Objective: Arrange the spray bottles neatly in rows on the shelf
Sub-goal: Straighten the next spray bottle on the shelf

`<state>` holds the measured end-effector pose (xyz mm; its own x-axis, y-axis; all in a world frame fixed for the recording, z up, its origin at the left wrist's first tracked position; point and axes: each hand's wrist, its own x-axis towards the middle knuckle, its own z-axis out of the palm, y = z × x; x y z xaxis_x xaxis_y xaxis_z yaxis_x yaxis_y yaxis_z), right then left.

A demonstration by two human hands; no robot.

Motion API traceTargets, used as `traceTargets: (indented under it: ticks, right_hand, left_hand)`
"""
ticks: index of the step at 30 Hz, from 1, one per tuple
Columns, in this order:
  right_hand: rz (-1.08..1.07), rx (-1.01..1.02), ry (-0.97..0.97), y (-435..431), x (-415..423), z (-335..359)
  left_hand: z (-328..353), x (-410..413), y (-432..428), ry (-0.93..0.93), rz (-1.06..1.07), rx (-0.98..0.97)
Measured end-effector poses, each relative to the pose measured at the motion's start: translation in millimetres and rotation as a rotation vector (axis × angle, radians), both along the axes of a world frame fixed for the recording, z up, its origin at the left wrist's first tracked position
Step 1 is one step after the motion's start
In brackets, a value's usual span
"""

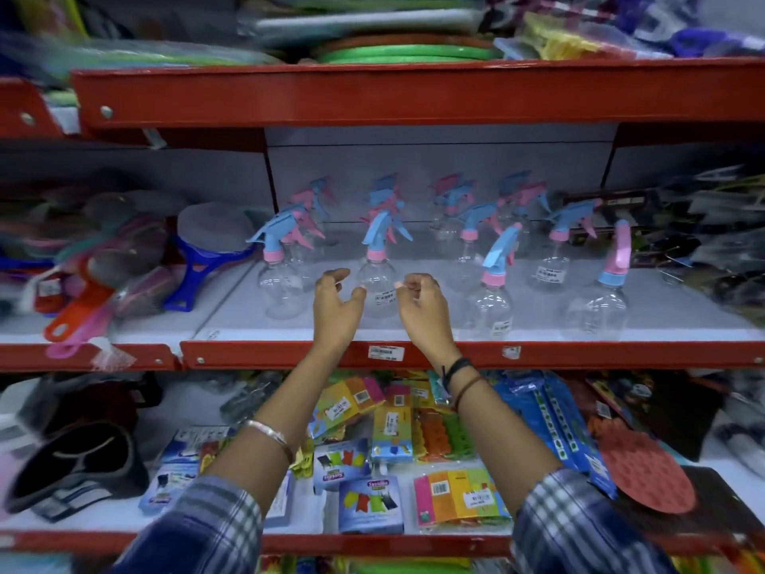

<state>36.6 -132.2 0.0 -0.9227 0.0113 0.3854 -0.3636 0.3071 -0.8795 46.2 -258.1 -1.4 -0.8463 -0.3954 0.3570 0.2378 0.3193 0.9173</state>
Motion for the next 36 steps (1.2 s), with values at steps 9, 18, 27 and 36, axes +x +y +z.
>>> traceTargets:
  ticks: [9,18,27,36]
  right_hand:
    - [0.063,0.038,-0.282,-19,-40,9]
    - [0.076,0.006,-0.210,-6,-6,3]
    - [0.065,0.164,-0.178,-4,24,0]
    - [-0.240,0.185,0.420,-46,69,0]
  left_hand:
    - [8,-40,-18,-0.234,-0.289,-0.083]
    - [10,-2,-29,-0.152,-0.355,-0.213]
    - [7,28,-33,-0.154,-0.349,-0.248]
    - [13,56,-80,0.195,0.100,0.028]
